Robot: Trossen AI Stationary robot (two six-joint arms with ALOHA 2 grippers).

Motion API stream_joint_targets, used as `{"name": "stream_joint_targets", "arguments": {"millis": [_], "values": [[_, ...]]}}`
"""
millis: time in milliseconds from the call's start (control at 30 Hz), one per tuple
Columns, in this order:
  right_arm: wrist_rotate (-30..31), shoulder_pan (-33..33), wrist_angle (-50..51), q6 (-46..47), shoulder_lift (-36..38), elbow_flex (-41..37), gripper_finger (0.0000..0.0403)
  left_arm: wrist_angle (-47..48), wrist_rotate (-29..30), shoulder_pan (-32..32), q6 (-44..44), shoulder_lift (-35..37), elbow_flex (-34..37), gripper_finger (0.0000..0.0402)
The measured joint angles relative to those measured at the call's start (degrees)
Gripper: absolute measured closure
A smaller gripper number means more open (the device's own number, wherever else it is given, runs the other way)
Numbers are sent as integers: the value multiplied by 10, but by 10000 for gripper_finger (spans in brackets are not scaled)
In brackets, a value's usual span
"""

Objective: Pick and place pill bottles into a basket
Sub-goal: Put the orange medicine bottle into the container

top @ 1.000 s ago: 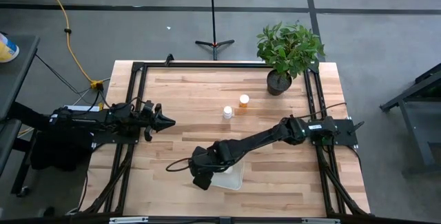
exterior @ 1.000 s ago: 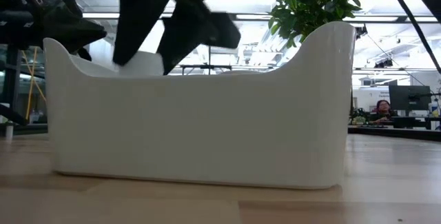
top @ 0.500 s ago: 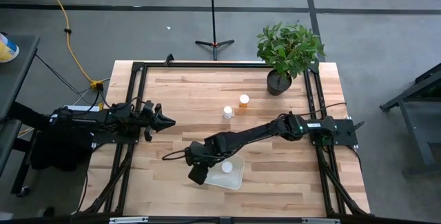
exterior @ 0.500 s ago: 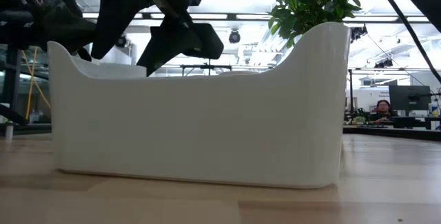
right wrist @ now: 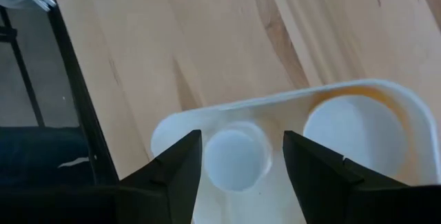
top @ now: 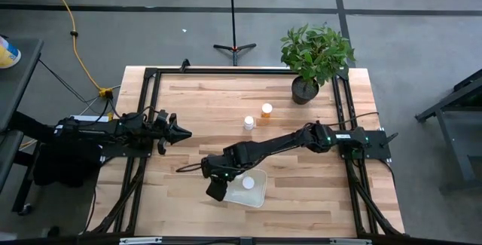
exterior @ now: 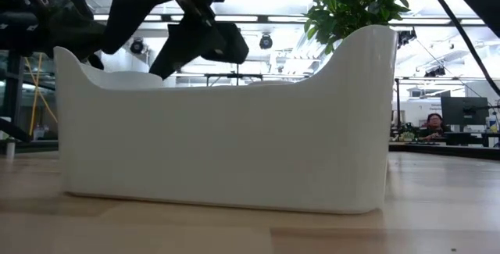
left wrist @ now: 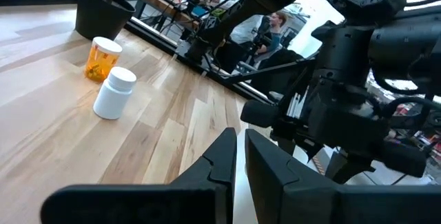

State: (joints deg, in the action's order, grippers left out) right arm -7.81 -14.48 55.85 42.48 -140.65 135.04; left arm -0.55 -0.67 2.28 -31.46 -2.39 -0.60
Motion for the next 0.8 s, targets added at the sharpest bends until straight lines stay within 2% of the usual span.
{"name": "stream_joint_targets", "arguments": {"millis": [200,533,667,800], "values": [[-2,14,-1,-20,20,0,208,0,-3,0,-3,0,0,334],[30,64,-1,-84,54,0,207,0,-4,0,-3,0,0,334],[1,89,-12,-129,63,0,203,0,-4,0,-3,0,0,334],[-45,107,-8,-159,62,-1,176,0,-4,0,-5,0,0,334]]}}
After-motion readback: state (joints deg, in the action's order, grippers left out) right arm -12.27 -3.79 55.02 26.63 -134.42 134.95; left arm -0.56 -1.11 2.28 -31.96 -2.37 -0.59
